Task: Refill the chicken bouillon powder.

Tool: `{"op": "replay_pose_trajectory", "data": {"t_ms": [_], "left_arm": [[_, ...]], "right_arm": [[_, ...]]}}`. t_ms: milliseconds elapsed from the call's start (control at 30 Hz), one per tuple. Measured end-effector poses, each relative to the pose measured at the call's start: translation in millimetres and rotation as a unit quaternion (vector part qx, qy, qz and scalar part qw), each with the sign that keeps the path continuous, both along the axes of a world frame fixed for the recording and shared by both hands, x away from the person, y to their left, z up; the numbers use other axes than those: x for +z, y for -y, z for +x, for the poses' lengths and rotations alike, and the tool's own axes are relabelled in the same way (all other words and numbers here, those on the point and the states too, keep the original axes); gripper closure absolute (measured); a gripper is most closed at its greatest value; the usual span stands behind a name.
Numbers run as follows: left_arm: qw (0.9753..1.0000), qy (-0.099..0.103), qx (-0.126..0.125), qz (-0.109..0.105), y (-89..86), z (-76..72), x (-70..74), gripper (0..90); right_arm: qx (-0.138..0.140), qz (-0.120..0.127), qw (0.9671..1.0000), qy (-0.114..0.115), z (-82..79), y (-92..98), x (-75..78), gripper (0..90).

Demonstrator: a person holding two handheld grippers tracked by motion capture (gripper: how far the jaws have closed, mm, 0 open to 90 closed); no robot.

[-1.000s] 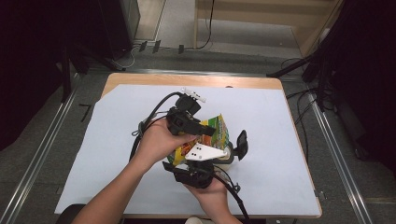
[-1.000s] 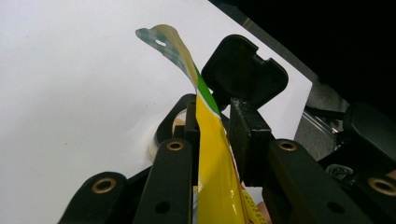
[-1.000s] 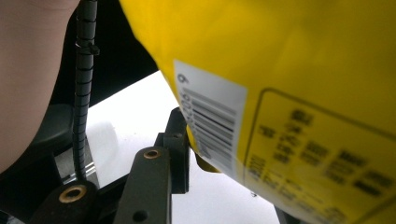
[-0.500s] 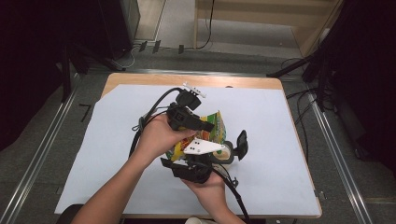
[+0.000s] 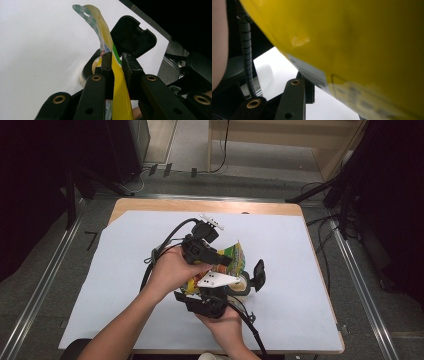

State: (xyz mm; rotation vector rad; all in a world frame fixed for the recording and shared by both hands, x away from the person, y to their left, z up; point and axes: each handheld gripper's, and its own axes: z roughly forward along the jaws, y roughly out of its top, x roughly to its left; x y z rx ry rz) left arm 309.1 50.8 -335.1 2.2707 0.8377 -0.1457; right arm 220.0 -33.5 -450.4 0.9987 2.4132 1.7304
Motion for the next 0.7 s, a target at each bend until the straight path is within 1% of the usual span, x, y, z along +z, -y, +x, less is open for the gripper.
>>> {"op": "replay_pose_trajectory", "data": {"t_ms": [67, 167, 200, 267, 300, 367, 433, 533, 700], "left_arm": [[1.0, 0.002, 0.002, -0.004, -0.7, 0.1, 0.6, 80.6], [0.9999, 0.004, 0.003, -0.017, -3.7, 0.9, 3.0, 76.5], [0.9997, 0.004, 0.002, -0.024, -4.9, 1.6, 3.6, 75.6], [0.9996, 0.003, 0.005, -0.029, -5.7, 1.7, 4.4, 74.5], [0.9995, 0.001, 0.004, -0.031, -5.9, 1.9, 4.2, 73.1], [0.9995, -0.004, 0.004, -0.03, -6.4, 3.1, 3.7, 70.5], [0.9993, -0.011, 0.006, -0.034, -7.4, 4.7, 3.3, 70.1], [0.9993, -0.017, 0.01, -0.031, -7.2, 6.0, 2.6, 71.9], [0.9998, -0.006, 0.013, -0.012, -2.2, 5.8, -1.1, 76.0]], "right_arm": [[0.002, 0.003, 1.0, 0.002, -0.9, 0.6, 2.1, 70.3], [0.006, 0.009, 0.9999, 0.01, -2.2, 1.8, 7.5, 70.0], [0.008, 0.011, 0.9998, 0.013, -1.9, 2.4, 8.7, 69.9], [0.008, 0.015, 0.9998, 0.01, -1.8, 3.0, 11.5, 69.9], [0.009, 0.016, 0.9998, 0.01, -1.7, 3.1, 11.9, 69.8], [0.011, 0.021, 0.9997, 0.004, -2.1, 3.7, 12.9, 69.5], [0.012, 0.023, 0.9997, 0.004, -2.5, 4.3, 14.1, 69.1], [0.012, 0.019, 0.9997, 0.005, -3.4, 3.9, 15.5, 68.7], [0.012, 0.022, 0.9996, -0.015, -1.0, 3.7, 12.5, 67.7]]}}
